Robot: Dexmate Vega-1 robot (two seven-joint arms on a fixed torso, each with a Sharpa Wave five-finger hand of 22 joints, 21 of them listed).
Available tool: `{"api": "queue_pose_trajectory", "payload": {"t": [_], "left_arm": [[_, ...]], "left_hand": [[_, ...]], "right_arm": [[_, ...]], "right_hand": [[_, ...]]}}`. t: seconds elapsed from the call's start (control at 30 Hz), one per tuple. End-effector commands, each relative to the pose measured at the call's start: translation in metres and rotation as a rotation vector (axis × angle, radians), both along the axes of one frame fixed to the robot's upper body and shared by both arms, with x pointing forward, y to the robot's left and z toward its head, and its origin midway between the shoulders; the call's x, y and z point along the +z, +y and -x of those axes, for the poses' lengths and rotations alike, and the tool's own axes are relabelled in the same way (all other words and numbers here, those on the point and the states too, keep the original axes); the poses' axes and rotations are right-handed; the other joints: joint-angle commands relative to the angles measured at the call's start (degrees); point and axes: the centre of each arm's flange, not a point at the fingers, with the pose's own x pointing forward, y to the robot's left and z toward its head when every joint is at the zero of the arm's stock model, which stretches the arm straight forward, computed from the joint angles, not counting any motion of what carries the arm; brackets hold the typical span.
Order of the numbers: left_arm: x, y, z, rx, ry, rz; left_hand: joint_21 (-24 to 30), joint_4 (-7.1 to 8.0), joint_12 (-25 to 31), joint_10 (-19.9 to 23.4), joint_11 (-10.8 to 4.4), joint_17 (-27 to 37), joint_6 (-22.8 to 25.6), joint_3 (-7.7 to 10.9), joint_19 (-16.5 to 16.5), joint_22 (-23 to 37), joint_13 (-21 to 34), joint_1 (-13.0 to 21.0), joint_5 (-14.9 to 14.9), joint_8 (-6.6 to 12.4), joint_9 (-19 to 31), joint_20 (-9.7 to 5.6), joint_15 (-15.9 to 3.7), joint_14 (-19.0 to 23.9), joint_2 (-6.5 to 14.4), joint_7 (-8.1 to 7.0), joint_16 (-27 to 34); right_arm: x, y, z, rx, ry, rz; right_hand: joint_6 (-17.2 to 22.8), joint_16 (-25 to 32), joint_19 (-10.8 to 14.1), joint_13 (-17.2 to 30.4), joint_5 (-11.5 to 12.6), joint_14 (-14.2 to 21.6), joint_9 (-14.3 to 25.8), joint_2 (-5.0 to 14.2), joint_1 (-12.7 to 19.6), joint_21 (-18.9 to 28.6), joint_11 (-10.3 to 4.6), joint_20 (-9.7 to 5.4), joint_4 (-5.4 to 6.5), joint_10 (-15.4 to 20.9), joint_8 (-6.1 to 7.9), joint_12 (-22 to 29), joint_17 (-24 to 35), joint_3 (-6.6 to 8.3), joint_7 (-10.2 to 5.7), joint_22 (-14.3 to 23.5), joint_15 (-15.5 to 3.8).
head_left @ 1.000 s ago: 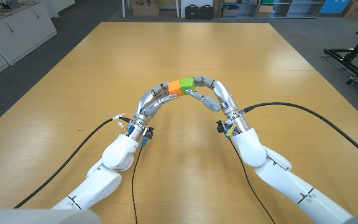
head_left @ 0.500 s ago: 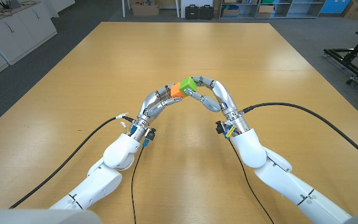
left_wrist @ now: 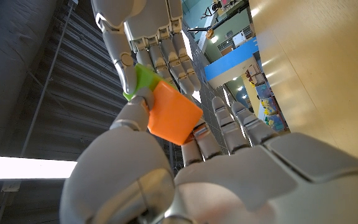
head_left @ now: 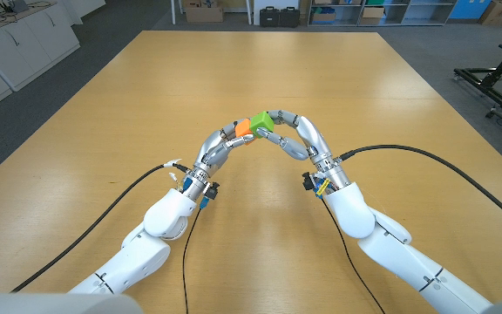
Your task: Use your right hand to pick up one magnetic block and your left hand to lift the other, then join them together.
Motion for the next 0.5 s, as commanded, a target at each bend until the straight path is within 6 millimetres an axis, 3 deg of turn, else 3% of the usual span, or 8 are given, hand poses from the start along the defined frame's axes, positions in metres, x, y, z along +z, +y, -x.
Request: {"api": "queue_pose_trajectory", "payload": {"t": [0.03, 0.3, 0.5], "left_arm": [[-0.0041, 0.0031, 0.0038, 0.006, 0.006, -0.009], [-0.0045, 0.0027, 0.0039, -0.011, 0.004, -0.049], [-0.0046, 0.0025, 0.0023, -0.022, 0.003, -0.093]], "left_hand": [[-0.12, -0.15, -0.14, -0.8, 0.3, 0.23, -0.94, -0.41, -0.06, 0.14, 0.13, -0.21, 0.15, -0.51, 0.22, 0.64, -7.19, -0.82, -0.66, 0.25, -0.14], [-0.19, -0.38, -0.27, -2.54, 0.88, 0.2, -2.22, -0.65, -0.55, 0.15, 0.09, -0.82, 0.06, -1.13, 0.26, 1.41, -6.7, -1.81, -0.89, 0.58, -0.21], [-0.17, -0.6, -0.33, -7.65, 3.0, 0.28, -7.92, -1.59, -2.0, 0.17, -0.05, -3.02, -0.38, -3.75, 0.35, 2.81, -4.78, -4.84, -1.5, 2.2, -0.15]], "right_arm": [[0.0006, -0.0024, 0.0047, -0.003, -0.004, -0.004], [-0.0011, -0.0028, 0.006, -0.005, 0.004, -0.003], [-0.0015, -0.0026, 0.0063, -0.007, 0.01, -0.001]], "right_hand": [[9.72, 0.29, 0.59, 0.19, 0.37, 0.58, -0.01, 4.13, 3.88, 0.26, -3.4, -4.53, -0.25, 3.95, 0.47, 0.4, 0.19, 0.49, -7.53, 0.24, -4.57], [9.78, 0.27, 0.63, 0.22, 0.37, 0.69, -0.02, 4.15, 3.98, 0.35, -3.44, -4.53, -0.31, 4.02, 0.45, 0.41, 0.17, 0.51, -7.51, 0.24, -4.44], [9.7, 0.29, 0.63, 0.25, 0.36, 0.74, -0.03, 4.19, 3.94, 0.4, -3.45, -4.53, -0.27, 4.02, 0.4, 0.4, 0.2, 0.47, -7.56, 0.25, -4.49]]}}
